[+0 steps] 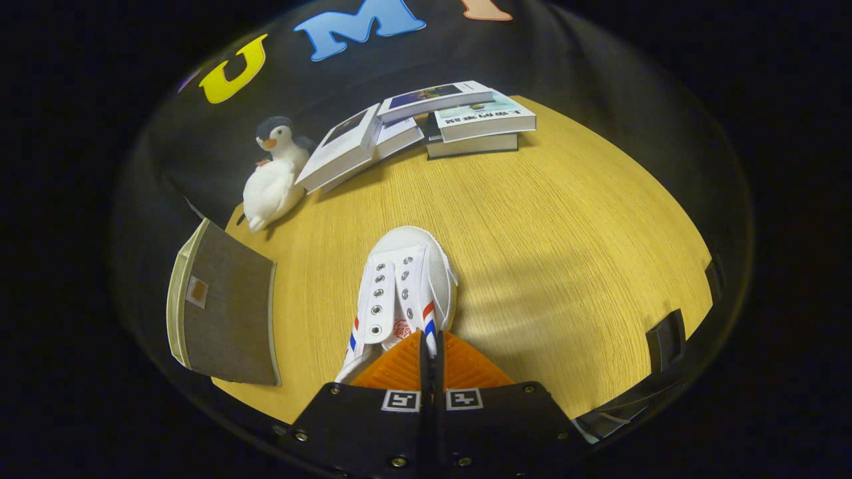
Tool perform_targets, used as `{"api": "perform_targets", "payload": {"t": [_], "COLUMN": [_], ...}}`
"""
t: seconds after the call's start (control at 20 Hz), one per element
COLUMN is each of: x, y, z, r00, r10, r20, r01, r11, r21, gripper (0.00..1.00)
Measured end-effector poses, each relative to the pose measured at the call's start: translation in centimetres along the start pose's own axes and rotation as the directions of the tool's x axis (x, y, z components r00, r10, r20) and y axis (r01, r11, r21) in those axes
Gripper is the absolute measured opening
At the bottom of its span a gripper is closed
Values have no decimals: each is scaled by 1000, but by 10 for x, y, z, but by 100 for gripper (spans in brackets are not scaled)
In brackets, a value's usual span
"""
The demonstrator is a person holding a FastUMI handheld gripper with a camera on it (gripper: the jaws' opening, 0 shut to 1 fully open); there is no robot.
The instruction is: Open the storage box then place both shoes into the box .Put the left shoe in first, then the right shoe, with the right side of both shoes facing outward in a uniform manner.
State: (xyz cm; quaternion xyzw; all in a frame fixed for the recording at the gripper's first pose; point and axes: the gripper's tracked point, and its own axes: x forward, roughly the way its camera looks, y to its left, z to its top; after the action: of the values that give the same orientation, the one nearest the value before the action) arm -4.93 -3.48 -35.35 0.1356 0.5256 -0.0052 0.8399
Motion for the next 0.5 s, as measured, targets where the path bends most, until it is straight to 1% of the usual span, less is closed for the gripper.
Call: {"api": "perform_targets", "payload": {"t": [0.2,0.45,0.5], "x": [-6,-15,-16], "y": [20,47,48], "z": [7,15,17], "r00": [999,993,993], "r10": [33,114,115], "r20": [26,29,36], "r01": [-34,-116,-118], "r11": [999,989,987], "r21": [29,93,112], "gripper": [0,0,0]}}
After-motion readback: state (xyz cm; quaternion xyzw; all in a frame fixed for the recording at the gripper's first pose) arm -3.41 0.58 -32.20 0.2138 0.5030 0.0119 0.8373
